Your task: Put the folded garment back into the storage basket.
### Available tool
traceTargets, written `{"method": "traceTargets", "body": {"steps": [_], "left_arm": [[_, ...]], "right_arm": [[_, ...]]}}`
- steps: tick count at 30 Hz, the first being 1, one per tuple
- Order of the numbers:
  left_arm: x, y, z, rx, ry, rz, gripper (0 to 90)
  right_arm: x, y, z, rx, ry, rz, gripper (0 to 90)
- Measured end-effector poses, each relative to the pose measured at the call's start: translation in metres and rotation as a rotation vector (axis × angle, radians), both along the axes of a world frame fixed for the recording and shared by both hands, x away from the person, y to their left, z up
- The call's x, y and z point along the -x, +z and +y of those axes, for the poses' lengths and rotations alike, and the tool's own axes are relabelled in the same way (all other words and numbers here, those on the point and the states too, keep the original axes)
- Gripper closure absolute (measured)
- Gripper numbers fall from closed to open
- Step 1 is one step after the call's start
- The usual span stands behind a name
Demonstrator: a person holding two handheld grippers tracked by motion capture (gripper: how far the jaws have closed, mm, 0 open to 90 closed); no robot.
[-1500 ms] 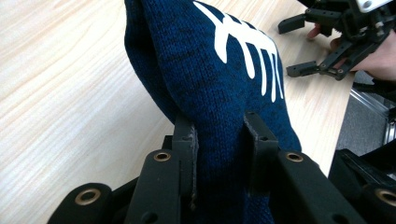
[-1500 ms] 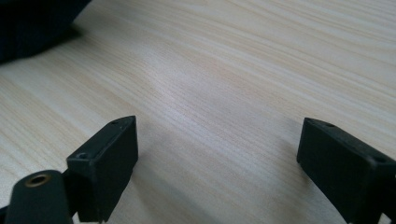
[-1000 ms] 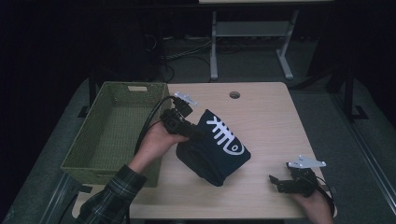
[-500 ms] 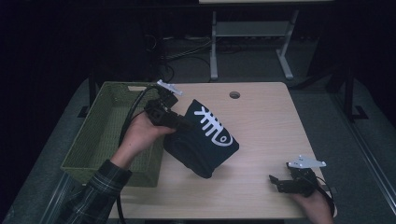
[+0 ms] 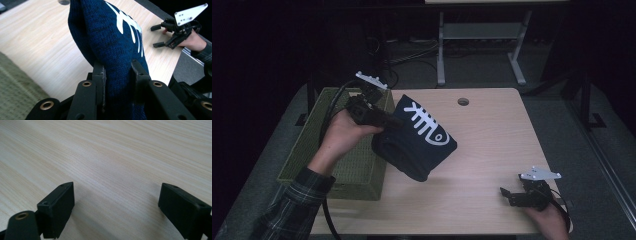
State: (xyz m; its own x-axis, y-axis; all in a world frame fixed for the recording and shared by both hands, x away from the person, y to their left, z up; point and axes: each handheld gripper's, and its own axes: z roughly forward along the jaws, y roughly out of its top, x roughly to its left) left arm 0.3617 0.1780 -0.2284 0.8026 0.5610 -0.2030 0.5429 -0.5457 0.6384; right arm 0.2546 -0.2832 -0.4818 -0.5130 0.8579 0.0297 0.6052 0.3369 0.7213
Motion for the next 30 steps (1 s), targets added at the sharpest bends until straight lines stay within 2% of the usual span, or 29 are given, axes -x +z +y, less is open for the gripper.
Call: {"method": "traceTargets", "body": {"steps": [13,23,30], "left_arm": [[0.007,0.03,0.052,0.023,0.089,-0.044,70.6],[0.013,0.04,0.084,0.02,0.149,-0.062,70.6],[0.02,0.048,0.115,0.037,0.205,-0.079,70.6]], "right_arm": [[0.0,0.0,0.0,0.001,-0.005,-0.001,13.2],[0.0,0.0,0.0,-0.001,-0.008,0.0,13.2],[0.0,0.0,0.0,0.0,-0.011,-0.002,13.3]]}}
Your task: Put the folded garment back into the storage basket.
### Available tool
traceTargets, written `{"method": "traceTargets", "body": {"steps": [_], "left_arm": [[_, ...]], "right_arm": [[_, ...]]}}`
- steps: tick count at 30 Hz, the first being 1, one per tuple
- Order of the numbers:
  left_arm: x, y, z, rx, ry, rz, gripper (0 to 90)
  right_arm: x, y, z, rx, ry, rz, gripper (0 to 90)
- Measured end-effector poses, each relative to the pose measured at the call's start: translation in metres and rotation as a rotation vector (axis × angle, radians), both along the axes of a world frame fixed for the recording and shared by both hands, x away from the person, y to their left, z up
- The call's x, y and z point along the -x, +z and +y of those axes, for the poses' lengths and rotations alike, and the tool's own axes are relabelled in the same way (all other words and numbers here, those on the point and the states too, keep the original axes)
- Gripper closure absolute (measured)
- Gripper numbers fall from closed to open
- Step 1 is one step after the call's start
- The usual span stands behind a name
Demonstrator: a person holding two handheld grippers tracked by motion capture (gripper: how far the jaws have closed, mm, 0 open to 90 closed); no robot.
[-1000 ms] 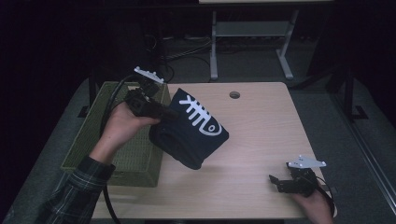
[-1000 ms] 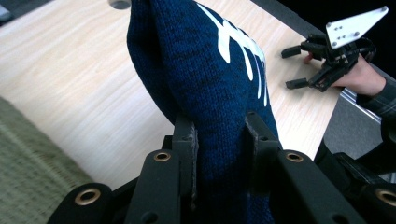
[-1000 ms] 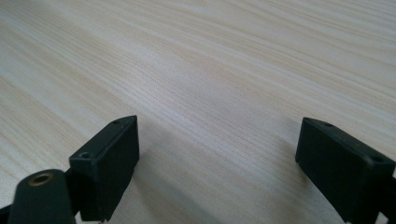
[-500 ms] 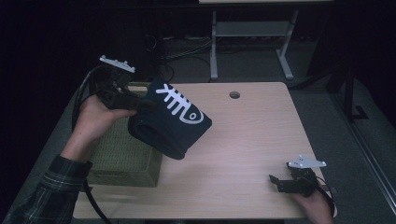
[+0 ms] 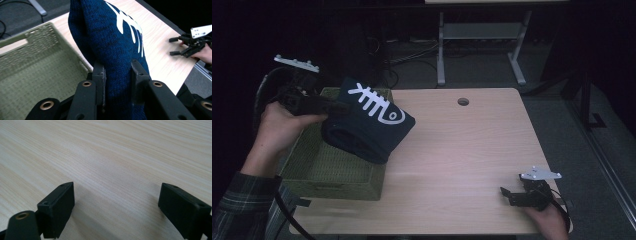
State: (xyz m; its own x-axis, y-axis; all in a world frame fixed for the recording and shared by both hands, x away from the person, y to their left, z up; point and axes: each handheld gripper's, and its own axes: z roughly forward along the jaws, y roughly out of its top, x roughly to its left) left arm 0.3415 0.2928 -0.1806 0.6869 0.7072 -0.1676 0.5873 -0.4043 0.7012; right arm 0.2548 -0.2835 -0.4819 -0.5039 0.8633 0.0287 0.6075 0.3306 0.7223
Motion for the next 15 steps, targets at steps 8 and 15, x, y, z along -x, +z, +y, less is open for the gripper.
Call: {"method": "traceTargets", "body": {"steps": [8,15], "left_arm": [[0.006,-0.001,0.03,0.018,0.064,-0.004,70.6],[0.008,-0.012,0.056,0.029,0.125,0.016,70.6]], "right_arm": [[0.0,0.0,0.0,0.0,-0.003,-0.001,13.2],[0.0,0.0,0.0,0.002,-0.005,-0.001,13.3]]}}
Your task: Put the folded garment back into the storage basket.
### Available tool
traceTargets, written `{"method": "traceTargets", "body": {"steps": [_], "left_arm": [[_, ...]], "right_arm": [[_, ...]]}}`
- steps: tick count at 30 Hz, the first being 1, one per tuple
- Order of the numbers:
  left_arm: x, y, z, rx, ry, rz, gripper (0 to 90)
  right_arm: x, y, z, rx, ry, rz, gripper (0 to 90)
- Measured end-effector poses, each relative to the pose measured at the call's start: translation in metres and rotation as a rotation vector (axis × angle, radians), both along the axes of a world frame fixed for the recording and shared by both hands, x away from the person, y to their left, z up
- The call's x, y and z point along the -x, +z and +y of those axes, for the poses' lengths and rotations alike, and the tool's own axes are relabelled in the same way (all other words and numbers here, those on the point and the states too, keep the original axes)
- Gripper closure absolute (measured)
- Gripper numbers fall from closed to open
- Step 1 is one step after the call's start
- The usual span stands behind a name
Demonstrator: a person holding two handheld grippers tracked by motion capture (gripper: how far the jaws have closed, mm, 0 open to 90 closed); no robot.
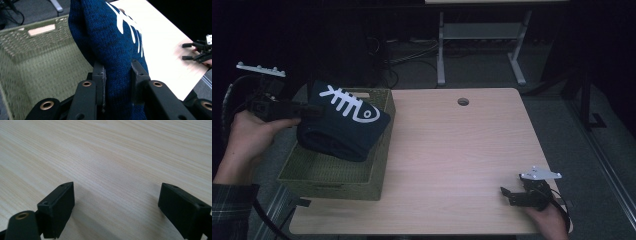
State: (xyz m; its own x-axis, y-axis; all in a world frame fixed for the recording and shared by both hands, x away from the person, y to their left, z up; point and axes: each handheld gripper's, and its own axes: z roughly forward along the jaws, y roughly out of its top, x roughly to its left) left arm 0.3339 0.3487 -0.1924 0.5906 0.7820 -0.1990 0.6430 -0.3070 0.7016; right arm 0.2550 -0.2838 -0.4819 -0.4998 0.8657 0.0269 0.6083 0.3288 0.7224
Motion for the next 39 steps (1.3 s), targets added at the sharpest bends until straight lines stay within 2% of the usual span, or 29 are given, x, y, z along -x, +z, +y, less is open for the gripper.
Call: {"method": "traceTargets", "body": {"steps": [10,18,25,27,39], "left_arm": [[-0.003,-0.034,0.025,0.011,0.073,0.057,70.6],[-0.004,-0.052,0.037,0.01,0.107,0.091,70.6],[-0.006,-0.069,0.04,0.004,0.117,0.12,70.6],[-0.008,-0.076,0.039,0.006,0.121,0.133,70.6],[-0.017,-0.099,0.032,0.014,0.117,0.171,70.6]], "right_arm": [[0.0,0.0,0.0,0.0,-0.004,0.0,13.3],[0.0,0.0,0.0,-0.001,-0.004,0.001,13.3],[0.0,0.0,0.0,-0.001,-0.005,0.0,13.3],[0.0,0.0,0.0,0.002,-0.005,-0.001,13.3],[0.0,0.0,0.0,0.001,-0.004,0.0,13.3]]}}
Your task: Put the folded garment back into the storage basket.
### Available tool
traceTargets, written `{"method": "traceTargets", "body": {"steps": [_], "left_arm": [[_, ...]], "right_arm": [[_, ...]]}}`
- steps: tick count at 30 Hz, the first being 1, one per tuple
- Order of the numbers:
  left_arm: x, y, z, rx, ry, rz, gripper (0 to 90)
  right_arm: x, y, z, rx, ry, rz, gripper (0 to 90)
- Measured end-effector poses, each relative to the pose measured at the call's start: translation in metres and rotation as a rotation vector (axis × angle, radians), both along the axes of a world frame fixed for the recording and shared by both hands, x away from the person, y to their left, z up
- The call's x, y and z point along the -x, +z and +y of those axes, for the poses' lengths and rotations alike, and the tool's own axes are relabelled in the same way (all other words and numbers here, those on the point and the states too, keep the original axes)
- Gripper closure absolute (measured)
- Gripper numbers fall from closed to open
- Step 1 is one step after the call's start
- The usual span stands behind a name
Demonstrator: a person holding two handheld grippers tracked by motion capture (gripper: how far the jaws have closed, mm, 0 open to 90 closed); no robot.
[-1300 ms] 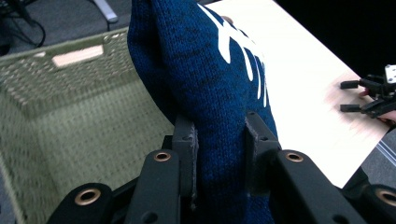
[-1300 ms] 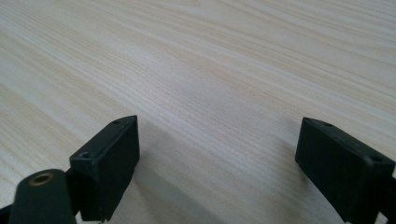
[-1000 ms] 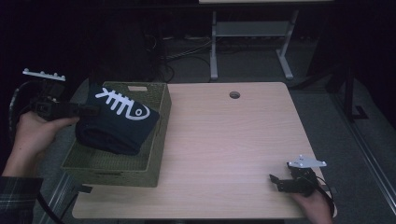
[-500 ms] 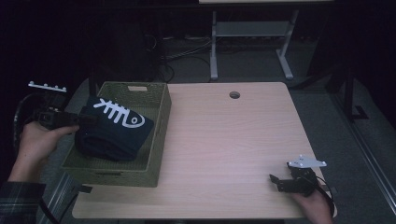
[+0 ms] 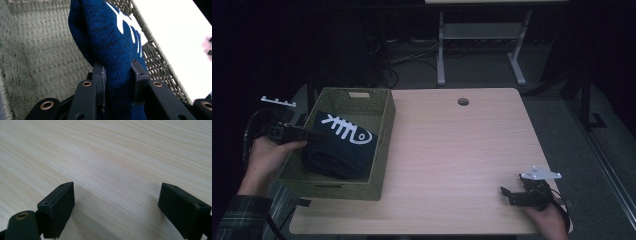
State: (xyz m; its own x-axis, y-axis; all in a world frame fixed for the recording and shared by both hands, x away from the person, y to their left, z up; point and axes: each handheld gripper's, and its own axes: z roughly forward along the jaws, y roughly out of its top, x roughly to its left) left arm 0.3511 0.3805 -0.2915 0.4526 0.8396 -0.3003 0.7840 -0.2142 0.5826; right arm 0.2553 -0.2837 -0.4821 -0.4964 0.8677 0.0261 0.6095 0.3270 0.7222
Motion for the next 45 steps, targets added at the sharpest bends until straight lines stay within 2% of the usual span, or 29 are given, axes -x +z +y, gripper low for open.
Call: {"method": "traceTargets", "body": {"steps": [11,19,29,31,35,38,45], "left_arm": [[-0.002,-0.007,0.003,-0.011,0.015,0.012,70.6],[-0.008,-0.024,0.003,-0.001,0.024,0.042,70.6],[-0.018,-0.042,0.001,-0.06,0.046,0.067,70.4],[-0.022,-0.05,0.0,-0.089,0.058,0.072,70.3],[-0.025,-0.058,0.001,-0.105,0.067,0.083,70.1],[-0.027,-0.064,0.001,-0.144,0.08,0.091,69.7],[-0.031,-0.078,0.006,-0.185,0.103,0.116,68.2]], "right_arm": [[0.0,0.0,0.0,0.0,0.0,0.001,13.2],[0.0,0.0,0.0,0.002,0.001,0.0,13.2],[0.0,0.0,0.0,-0.001,-0.001,0.0,13.3],[0.0,0.0,0.0,0.0,-0.001,0.0,13.3],[0.0,0.0,0.0,-0.001,-0.001,0.001,13.3],[0.0,0.0,0.0,-0.001,-0.001,0.0,13.3],[0.0,0.0,0.0,-0.001,-0.001,0.001,13.3]]}}
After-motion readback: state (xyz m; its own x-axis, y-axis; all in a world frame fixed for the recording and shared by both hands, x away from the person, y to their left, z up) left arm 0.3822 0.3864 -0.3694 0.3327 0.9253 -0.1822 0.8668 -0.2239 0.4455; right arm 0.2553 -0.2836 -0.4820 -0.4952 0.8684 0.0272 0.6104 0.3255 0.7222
